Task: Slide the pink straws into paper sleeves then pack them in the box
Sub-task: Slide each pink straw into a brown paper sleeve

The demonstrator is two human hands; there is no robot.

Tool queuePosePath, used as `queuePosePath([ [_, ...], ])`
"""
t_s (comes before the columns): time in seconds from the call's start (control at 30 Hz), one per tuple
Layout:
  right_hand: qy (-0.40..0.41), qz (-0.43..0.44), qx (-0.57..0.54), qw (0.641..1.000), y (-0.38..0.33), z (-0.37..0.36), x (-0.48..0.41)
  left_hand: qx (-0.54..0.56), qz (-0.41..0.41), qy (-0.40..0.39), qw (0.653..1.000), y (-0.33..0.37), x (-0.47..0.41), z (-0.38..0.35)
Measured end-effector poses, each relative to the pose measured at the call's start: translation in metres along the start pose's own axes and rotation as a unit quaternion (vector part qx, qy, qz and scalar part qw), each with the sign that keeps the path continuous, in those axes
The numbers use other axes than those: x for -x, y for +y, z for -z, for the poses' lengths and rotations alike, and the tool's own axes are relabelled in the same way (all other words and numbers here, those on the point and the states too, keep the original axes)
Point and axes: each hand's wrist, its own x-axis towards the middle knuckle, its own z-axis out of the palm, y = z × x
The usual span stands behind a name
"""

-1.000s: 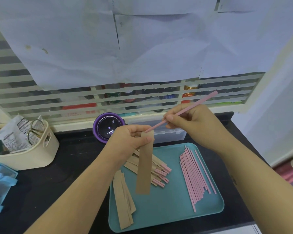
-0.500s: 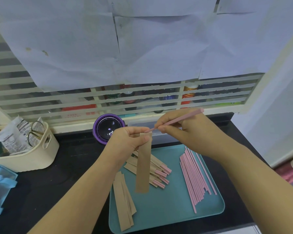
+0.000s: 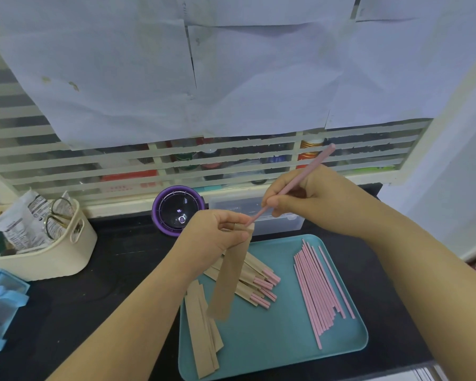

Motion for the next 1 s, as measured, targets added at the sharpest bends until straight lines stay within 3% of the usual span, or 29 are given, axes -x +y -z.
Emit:
queuePosePath([
  [0.27,-0.058,-0.058,-0.096,0.992,0.016,0.016,-0.016,-0.074,-0.038,-0.076,0.994,0.006,0.003,-0.001],
  [0.73,-0.146,-0.125,-0.239,0.952,0.036,0.021,-0.024,-0.023,-0.007,-0.124,0.992,0.004,0.000,-0.003],
  [1.0,-0.076,-0.104,-0.204,0.971,0.036,0.017,-0.026,0.011,0.002,-0.108,0.994,0.000,-0.004,-0.003],
])
